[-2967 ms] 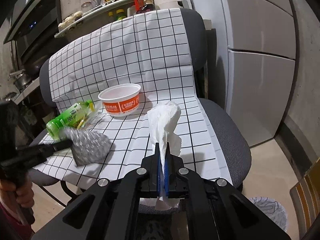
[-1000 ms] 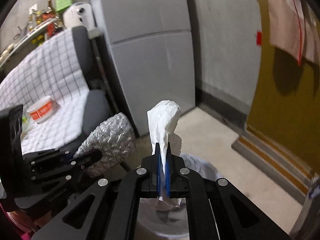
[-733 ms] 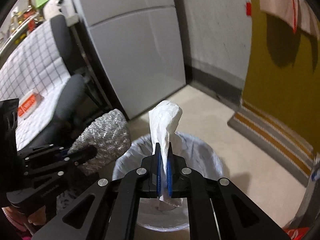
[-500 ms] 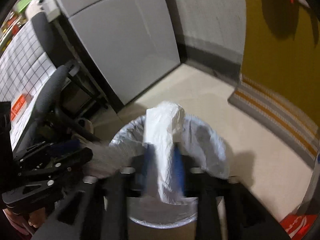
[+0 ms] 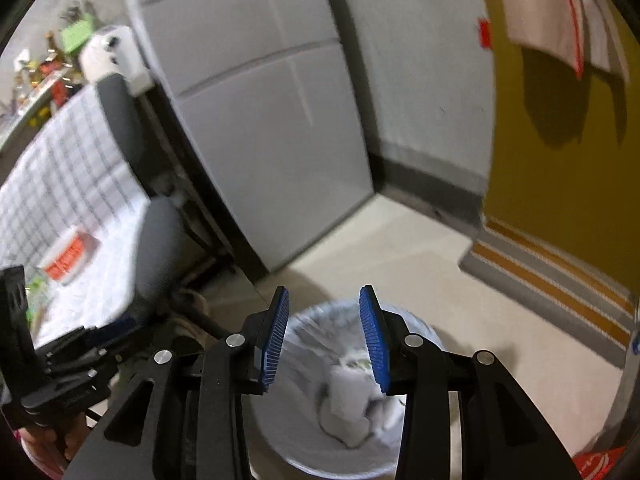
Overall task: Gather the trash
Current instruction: 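Open both tools to drop the scrubber and tissue into the bin, then move both open tools back toward the items on the chair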
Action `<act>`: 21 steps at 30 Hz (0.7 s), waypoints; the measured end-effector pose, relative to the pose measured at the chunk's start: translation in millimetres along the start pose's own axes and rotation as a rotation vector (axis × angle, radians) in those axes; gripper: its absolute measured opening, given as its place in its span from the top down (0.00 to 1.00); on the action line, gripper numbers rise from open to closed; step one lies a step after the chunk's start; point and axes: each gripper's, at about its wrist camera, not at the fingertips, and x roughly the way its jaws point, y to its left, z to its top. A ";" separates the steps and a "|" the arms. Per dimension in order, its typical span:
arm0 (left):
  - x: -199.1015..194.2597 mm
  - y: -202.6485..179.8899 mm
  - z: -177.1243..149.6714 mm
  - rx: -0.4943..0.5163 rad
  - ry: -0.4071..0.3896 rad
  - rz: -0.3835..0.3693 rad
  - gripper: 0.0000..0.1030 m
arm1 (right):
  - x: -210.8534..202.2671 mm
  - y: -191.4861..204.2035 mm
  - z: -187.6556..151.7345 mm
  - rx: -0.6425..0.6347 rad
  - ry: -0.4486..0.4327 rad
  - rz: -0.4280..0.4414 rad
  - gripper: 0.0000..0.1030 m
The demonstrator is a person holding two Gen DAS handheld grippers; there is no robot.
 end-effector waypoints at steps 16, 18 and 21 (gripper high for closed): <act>-173.9 158.7 -68.8 -0.291 -0.134 0.453 0.40 | 10.4 236.9 -10.8 -0.371 0.039 0.347 0.50; -197.4 186.4 -79.2 -0.351 -0.146 0.517 0.38 | 14.0 262.2 -15.1 -0.413 0.057 0.383 0.48; -233.4 227.2 -89.9 -0.430 -0.172 0.610 0.27 | 17.0 303.5 -22.8 -0.477 0.072 0.429 0.45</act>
